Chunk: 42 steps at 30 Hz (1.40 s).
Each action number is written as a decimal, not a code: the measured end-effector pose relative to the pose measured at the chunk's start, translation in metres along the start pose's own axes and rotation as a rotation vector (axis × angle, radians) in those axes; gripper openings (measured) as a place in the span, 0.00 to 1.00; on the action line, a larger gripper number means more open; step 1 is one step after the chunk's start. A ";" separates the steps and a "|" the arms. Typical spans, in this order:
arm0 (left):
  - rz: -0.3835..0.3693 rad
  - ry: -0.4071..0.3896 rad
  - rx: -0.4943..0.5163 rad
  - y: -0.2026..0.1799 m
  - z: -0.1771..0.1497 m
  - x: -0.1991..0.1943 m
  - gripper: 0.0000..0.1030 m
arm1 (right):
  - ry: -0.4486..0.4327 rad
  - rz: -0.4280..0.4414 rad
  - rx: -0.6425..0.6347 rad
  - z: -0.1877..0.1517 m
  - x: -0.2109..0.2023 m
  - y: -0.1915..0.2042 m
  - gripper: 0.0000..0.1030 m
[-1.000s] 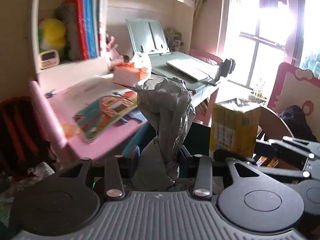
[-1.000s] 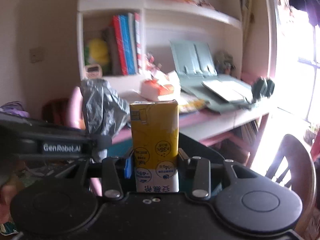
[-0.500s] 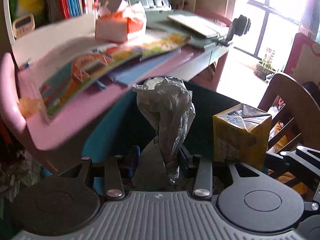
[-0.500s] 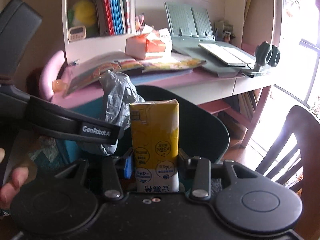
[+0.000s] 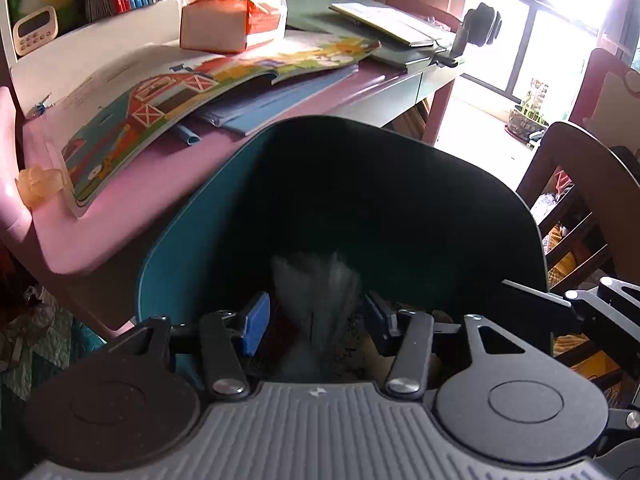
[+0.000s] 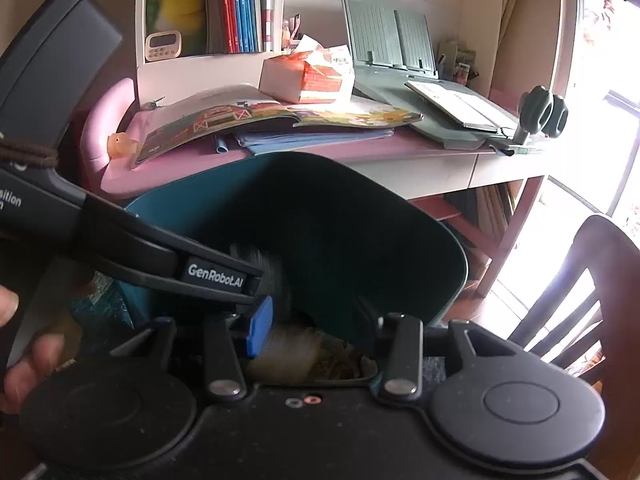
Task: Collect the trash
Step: 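Lower the grey bag and juice carton into the teal bin and open both tools, then swing both tools back down toward the trash on the floor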
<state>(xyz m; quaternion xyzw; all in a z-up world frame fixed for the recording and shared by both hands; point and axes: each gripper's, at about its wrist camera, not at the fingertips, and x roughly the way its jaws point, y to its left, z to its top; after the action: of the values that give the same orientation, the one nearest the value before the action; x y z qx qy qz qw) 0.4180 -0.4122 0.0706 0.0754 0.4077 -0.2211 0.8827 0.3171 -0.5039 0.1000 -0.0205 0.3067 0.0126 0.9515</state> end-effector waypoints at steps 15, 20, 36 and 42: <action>0.021 -0.119 -0.026 0.019 -0.017 -0.085 0.73 | -0.061 0.053 -0.005 0.003 -0.056 0.017 0.49; 0.034 -0.152 -0.041 0.036 -0.038 -0.121 0.75 | -0.085 0.086 -0.027 0.003 -0.081 0.039 0.51; 0.115 -0.200 -0.102 0.111 -0.137 -0.217 0.78 | -0.080 0.278 -0.102 -0.018 -0.122 0.132 0.55; 0.129 -0.180 -0.155 0.152 -0.185 -0.236 0.79 | -0.050 0.369 -0.136 -0.037 -0.117 0.184 0.56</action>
<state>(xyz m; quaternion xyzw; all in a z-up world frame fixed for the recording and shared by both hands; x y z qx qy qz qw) 0.2251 -0.1407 0.1196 0.0132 0.3370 -0.1374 0.9313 0.1935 -0.3236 0.1327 -0.0278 0.2800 0.2078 0.9368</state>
